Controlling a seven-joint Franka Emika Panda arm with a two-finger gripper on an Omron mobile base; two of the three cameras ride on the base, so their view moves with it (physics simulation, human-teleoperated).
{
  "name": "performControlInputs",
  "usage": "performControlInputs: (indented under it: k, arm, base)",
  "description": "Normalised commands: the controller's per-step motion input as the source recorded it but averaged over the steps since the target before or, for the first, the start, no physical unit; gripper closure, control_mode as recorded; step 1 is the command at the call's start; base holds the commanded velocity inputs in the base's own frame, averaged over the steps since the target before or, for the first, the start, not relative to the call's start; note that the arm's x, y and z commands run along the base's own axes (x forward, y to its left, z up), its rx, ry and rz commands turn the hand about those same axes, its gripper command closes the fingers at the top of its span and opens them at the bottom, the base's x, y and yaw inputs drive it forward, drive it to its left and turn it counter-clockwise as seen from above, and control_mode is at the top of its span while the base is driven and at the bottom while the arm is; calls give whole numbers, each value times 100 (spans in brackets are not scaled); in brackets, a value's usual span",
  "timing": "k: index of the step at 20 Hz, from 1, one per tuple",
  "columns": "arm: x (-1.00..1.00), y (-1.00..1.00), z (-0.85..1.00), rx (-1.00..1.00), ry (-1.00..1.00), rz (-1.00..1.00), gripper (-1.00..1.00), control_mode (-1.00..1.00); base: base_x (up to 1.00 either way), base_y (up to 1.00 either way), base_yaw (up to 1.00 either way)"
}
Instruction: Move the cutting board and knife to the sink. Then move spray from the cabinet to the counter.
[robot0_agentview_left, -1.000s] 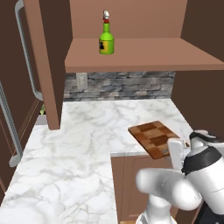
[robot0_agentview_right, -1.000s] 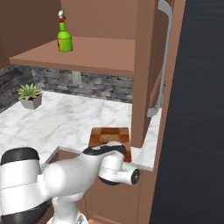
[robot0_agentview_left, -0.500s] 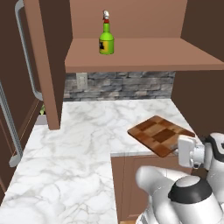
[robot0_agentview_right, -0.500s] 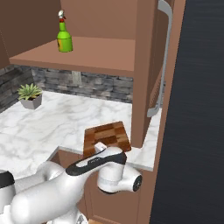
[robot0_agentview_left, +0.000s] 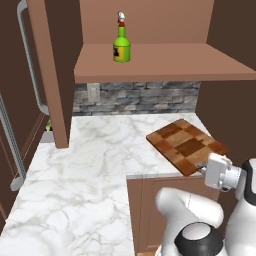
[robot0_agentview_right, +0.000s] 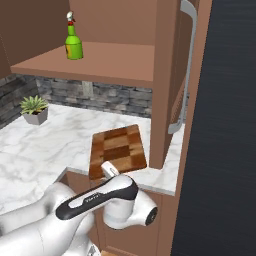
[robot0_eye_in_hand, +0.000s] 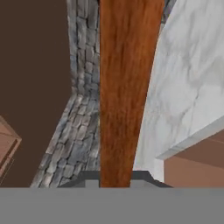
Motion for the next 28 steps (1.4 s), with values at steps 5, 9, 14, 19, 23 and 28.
performControlInputs:
  k: [5,9,14,19,23,28]
  arm:
    - [-66,0,52,18,-24,7,100,-100]
    - [-79,0,44,16,-27,7,100,-100]
    - [-76,0,21,12,-24,6,100,-100]
    - [-54,0,4,5,-19,9,100,-100]
    - [-41,0,1,4,-14,8,100,-100]
    - [-25,0,2,5,-10,8,100,-100]
  base:
    - [0,0,0]
    - [0,0,0]
    - [0,0,0]
    - [0,0,0]
    - [0,0,0]
    - [0,0,0]
